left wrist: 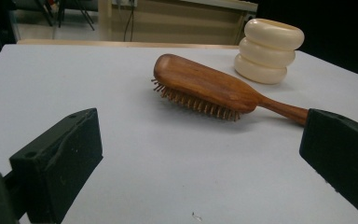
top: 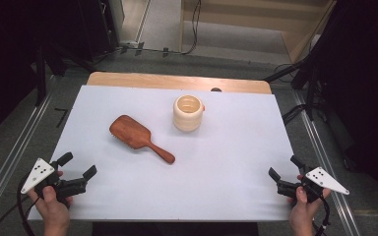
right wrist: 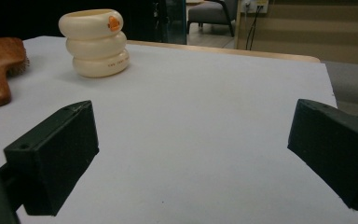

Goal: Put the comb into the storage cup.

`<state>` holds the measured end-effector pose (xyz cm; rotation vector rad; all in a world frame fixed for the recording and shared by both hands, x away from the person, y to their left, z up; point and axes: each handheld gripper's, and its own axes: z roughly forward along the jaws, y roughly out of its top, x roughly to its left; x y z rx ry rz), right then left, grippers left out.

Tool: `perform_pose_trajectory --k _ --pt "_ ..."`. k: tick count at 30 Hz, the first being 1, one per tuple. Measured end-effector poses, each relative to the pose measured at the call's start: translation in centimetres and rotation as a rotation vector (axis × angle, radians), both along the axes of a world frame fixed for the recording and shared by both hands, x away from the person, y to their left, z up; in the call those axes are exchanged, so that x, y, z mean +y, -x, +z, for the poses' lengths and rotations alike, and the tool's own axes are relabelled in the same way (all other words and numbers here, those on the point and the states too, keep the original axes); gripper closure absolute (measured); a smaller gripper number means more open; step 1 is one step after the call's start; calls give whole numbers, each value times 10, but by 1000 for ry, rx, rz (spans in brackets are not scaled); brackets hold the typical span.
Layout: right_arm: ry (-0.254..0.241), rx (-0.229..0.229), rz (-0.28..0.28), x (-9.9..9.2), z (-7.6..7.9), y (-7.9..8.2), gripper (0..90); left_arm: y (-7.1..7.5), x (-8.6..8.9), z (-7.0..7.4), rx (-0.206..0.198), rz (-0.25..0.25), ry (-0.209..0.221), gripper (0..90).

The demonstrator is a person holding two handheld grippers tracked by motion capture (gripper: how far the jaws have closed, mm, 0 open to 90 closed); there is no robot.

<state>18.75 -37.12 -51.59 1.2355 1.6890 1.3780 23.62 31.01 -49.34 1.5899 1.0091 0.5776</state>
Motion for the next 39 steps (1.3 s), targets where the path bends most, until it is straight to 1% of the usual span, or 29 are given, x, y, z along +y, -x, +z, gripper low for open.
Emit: perform_pose_trajectory --k 5,6,7,10,12,13,15,17,18,19,21,23,26,30,32,36,39 --pt "19 7 13 3 3 -1 0 0 0 0 0 -1 5 0" --pt "21 2 15 2 4 -2 1 0 0 0 0 -1 5 0" --pt "14 9 18 3 5 -1 0 0 0 0 0 -7 5 0" --pt "13 11 17 3 7 -3 0 0 0 0 -3 -6 6 0" --pt "26 15 13 4 10 -4 1 0 0 -1 -4 -4 6 0" --pt "39 20 13 5 14 -4 1 1 0 -1 -4 -3 2 0" --pt "46 23 17 8 18 -5 1 0 -1 -1 -3 -1 -1 0" --pt "67 32 11 12 22 -7 1 0 -1 -1 -2 0 -4 0" --pt "67 32 11 12 22 -7 1 0 -1 -1 -2 0 -4 0" --pt "73 38 18 15 26 -9 1 0 -1 -1 -1 2 -4 0" --pt "74 44 31 19 29 -12 1 0 -1 -1 -3 0 -4 0" --pt "89 51 44 23 32 -15 1 0 -1 -1 -3 0 -3 0" --pt "101 60 72 28 36 -20 1 0 -2 -1 -3 5 -13 0" --pt "117 68 93 36 42 -27 2 0 -3 -1 -2 5 -19 0" --pt "118 77 99 40 46 -30 2 0 -3 -1 -2 2 -20 0" --pt "123 71 123 48 54 -37 2 0 -3 -1 -2 3 -17 0" --pt "112 74 141 51 58 -40 2 0 -3 -1 -2 2 -17 0"
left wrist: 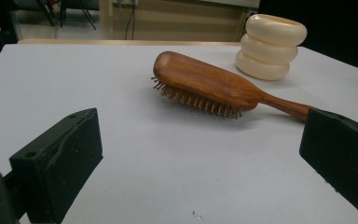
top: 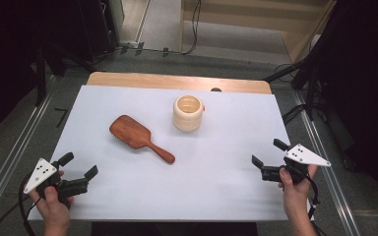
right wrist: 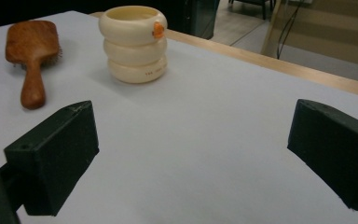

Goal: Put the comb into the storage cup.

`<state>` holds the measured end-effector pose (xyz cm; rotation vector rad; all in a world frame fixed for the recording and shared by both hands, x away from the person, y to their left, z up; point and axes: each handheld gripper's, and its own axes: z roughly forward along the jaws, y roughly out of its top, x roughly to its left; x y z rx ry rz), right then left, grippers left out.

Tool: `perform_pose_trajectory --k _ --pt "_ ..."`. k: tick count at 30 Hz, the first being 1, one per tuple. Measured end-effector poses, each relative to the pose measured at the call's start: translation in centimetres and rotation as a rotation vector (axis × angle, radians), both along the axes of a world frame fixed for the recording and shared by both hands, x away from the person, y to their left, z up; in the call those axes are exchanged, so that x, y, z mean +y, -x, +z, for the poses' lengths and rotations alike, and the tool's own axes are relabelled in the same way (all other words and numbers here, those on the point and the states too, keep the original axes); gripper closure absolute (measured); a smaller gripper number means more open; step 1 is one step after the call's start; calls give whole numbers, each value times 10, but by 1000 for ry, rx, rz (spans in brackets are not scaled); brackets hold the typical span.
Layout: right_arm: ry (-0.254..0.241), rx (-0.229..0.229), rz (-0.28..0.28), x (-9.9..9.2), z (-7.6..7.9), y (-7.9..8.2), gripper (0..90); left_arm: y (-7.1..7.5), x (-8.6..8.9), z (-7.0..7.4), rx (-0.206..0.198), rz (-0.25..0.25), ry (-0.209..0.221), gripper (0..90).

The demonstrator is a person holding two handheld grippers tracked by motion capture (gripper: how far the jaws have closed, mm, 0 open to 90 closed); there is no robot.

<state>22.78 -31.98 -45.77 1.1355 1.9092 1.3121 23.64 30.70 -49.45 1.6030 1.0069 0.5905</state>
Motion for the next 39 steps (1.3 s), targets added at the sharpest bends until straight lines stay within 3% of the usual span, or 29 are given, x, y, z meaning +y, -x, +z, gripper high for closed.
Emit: perform_pose_trajectory --k 10,39 --pt "15 4 55 24 20 -17 2 0 0 0 -1 -6 3 0" --pt "107 44 169 98 49 -63 3 0 -1 0 -3 -12 -12 0"
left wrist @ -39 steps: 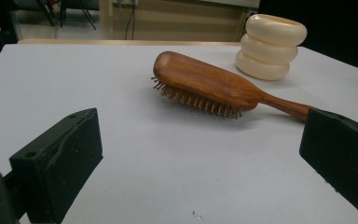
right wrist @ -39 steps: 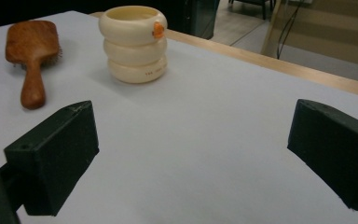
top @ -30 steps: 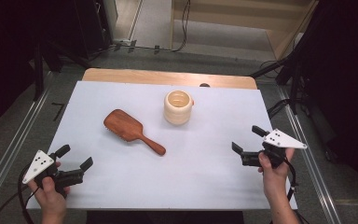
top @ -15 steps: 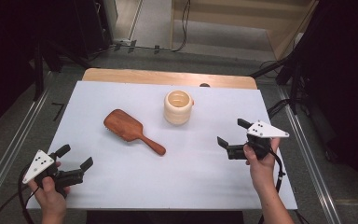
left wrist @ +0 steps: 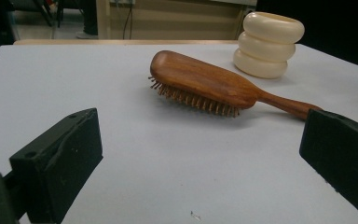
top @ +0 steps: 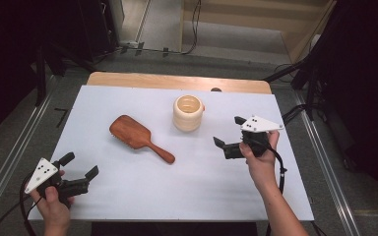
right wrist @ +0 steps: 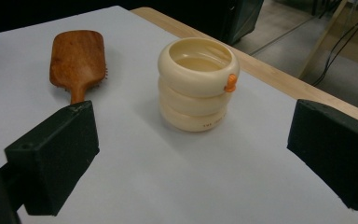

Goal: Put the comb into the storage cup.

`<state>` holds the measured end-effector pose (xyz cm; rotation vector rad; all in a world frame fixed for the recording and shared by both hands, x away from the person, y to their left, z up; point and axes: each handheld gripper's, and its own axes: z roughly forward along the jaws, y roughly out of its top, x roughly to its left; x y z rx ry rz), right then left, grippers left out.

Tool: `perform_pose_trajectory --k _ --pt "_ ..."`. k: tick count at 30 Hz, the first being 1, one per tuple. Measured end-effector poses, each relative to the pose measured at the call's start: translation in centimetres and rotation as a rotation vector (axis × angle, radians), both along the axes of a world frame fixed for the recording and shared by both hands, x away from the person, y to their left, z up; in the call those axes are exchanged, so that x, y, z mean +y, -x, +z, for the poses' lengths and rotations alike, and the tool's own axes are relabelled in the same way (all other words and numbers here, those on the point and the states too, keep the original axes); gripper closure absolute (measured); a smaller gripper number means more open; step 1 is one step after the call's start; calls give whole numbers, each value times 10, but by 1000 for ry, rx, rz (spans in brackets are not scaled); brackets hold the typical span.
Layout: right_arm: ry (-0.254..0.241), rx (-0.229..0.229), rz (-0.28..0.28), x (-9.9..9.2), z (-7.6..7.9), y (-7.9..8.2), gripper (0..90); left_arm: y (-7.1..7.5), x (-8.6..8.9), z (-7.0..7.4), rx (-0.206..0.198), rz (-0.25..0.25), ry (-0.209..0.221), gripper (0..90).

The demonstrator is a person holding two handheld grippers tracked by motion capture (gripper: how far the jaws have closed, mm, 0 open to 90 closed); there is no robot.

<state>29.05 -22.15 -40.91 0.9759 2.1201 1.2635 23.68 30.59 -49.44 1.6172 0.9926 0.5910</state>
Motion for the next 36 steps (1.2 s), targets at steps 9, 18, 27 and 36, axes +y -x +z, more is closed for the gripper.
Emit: perform_pose_trajectory --k 9,18,27,36 --pt "35 9 41 26 8 -13 3 0 0 0 -2 -8 -1 0" --pt "65 17 82 49 13 -23 3 0 0 0 -3 -9 -1 0" --pt "95 42 115 68 13 -30 3 0 -1 0 -1 -10 -7 0" --pt "113 62 134 82 15 -38 3 0 -2 0 -3 -8 -8 0"
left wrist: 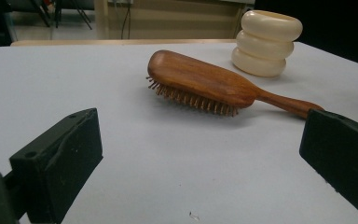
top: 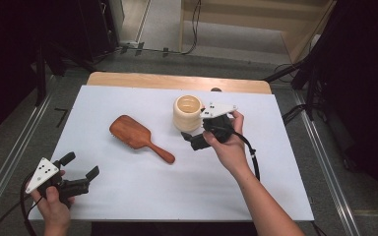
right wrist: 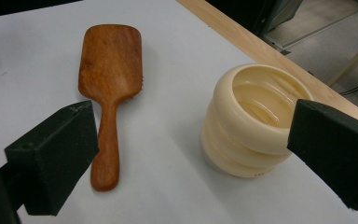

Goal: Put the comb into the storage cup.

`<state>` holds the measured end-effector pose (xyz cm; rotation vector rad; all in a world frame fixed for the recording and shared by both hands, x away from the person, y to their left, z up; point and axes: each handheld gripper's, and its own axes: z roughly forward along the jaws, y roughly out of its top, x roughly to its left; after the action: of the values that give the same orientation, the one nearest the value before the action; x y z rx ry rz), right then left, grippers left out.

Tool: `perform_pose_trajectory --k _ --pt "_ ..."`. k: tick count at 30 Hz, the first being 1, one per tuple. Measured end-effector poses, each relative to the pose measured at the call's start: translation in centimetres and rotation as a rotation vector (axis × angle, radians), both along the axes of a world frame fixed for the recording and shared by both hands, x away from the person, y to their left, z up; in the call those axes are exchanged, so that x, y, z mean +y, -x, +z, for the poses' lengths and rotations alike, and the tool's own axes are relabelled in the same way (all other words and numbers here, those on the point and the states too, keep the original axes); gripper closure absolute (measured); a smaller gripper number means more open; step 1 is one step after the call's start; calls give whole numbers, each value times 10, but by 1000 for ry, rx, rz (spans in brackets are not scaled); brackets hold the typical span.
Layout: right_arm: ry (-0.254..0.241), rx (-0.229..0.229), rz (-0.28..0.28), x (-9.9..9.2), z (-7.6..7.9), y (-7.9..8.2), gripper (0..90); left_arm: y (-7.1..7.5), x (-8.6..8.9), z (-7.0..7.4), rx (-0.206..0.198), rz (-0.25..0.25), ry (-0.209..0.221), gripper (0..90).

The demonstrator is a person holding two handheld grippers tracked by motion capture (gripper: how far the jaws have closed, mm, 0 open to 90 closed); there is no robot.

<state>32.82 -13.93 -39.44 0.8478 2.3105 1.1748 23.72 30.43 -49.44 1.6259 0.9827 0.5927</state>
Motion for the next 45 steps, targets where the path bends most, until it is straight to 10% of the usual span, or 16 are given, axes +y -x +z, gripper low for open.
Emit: perform_pose_trajectory --k 45 --pt "147 100 103 85 -14 -34 3 -1 -2 0 0 -27 -15 0"
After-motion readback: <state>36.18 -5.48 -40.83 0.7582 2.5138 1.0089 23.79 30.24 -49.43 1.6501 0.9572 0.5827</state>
